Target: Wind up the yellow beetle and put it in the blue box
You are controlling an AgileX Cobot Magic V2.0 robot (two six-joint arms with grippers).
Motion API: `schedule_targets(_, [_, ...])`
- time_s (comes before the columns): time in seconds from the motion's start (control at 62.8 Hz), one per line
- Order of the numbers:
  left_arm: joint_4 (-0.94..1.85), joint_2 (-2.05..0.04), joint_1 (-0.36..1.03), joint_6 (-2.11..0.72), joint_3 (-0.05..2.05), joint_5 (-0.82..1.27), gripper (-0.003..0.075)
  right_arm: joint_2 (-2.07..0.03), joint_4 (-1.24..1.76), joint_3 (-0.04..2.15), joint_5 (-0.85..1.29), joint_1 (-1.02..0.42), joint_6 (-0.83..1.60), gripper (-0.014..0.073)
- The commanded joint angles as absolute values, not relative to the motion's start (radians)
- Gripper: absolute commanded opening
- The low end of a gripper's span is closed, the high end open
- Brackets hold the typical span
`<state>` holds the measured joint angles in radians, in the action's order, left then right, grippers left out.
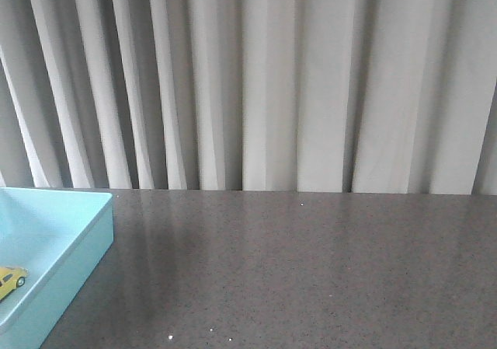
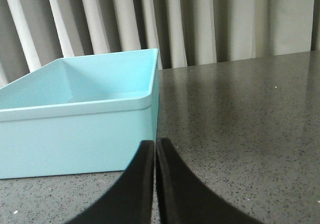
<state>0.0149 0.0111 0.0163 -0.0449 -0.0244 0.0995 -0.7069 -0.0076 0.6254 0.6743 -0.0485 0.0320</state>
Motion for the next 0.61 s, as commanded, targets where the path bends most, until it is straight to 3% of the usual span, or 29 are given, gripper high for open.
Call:
schedule_targets(0.0, [0.024, 0.028, 0.023, -0.037, -0.017, 0.018, -0.0006, -0.587, -0.010, 0.549, 0.441, -0.018, 0.027, -0.0007])
schedule_targets(0.334, [0.024, 0.028, 0.023, -0.037, -0.017, 0.018, -0.0006, -0.142, 0.009, 0.088, 0.000, 0.007, 0.016, -0.0007])
schedule_targets(0.589, [0.024, 0.028, 0.023, -0.037, -0.017, 0.018, -0.0006, 0.024, 0.008, -0.031, -0.007, 0.007, 0.014, -0.0007])
